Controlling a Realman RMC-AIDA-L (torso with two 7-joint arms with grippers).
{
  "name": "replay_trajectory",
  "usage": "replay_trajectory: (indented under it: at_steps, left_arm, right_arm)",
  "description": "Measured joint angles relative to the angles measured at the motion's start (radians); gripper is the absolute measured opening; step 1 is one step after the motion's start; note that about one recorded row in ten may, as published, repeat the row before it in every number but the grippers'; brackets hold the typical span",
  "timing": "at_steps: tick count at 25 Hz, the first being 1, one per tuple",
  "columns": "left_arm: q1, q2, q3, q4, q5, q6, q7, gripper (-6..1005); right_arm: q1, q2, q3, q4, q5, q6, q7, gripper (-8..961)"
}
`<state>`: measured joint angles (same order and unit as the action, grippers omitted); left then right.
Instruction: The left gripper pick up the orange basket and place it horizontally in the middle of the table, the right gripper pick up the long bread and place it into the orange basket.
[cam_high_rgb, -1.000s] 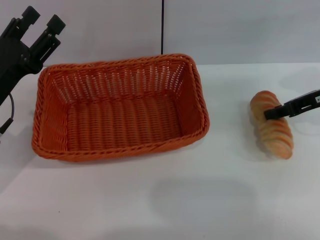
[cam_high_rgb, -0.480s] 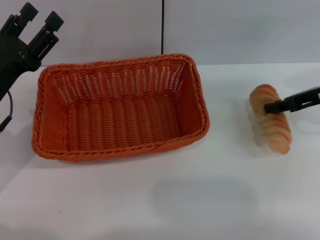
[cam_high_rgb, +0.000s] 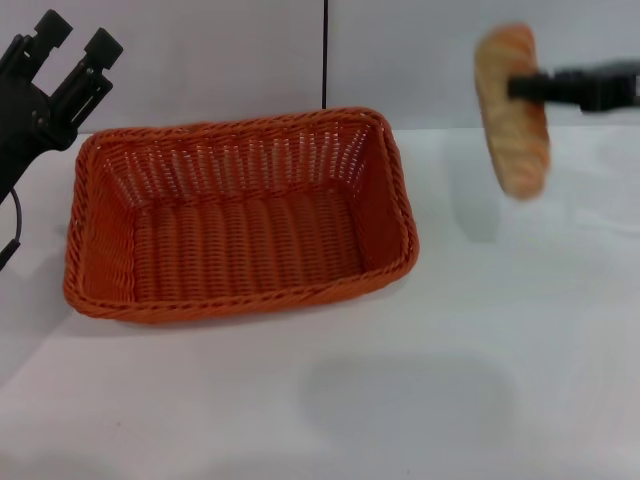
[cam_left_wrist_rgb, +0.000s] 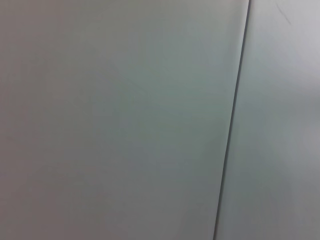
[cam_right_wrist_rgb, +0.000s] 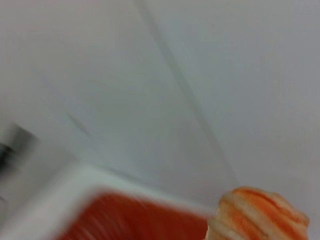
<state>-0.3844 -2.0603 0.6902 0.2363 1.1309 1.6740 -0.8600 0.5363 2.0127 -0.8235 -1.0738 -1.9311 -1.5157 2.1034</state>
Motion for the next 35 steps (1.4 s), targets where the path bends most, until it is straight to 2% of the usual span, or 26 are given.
replay_trajectory:
  at_steps: [1, 5, 6, 8, 9, 12, 15, 18, 29, 33, 35]
  left_arm:
    - [0.002, -0.001, 0.0, -0.001, 0.0, 0.0, 0.0, 764]
    - [0.004, -0.002, 0.0, -0.004, 0.0, 0.0, 0.0, 763]
    - [0.004, -0.002, 0.0, -0.008, 0.001, 0.001, 0.003, 763]
    - [0.003, -0.003, 0.0, -0.011, 0.003, 0.001, 0.004, 763]
    - [0.003, -0.003, 0.0, -0.011, 0.003, 0.001, 0.004, 763]
    - [0.002, -0.004, 0.0, -0.012, 0.004, 0.001, 0.004, 764]
    - [0.004, -0.004, 0.001, -0.014, 0.005, 0.001, 0.002, 764]
    - [0.005, -0.004, 0.001, -0.015, 0.005, 0.001, 0.002, 764]
    - [0.003, -0.003, 0.002, -0.015, 0.006, 0.001, 0.004, 764]
    - [0.002, -0.003, 0.002, -0.015, 0.006, 0.001, 0.004, 764]
    - [0.002, -0.003, 0.002, -0.015, 0.006, 0.001, 0.004, 764]
  right_arm:
    - [0.0, 0.004, -0.008, 0.006, 0.121, -0.022, -0.058, 201]
    - [0.034, 0.019, -0.019, 0.047, 0.223, -0.05, -0.132, 195]
    - [0.071, 0.027, -0.041, 0.092, 0.247, -0.06, -0.17, 193]
    - [0.134, 0.039, -0.078, 0.177, 0.254, -0.059, -0.224, 193]
    - [0.134, 0.039, -0.078, 0.177, 0.254, -0.059, -0.224, 194]
    - [0.197, 0.052, -0.098, 0.279, 0.255, -0.027, -0.298, 196]
    - [0.246, 0.054, -0.138, 0.358, 0.247, 0.048, -0.297, 199]
    - [0.25, 0.054, -0.149, 0.371, 0.247, 0.067, -0.295, 201]
    - [0.224, 0.052, -0.159, 0.372, 0.247, 0.047, -0.283, 404]
    - [0.209, 0.05, -0.155, 0.369, 0.251, 0.037, -0.283, 597]
    - [0.189, 0.048, -0.152, 0.362, 0.255, 0.025, -0.283, 651]
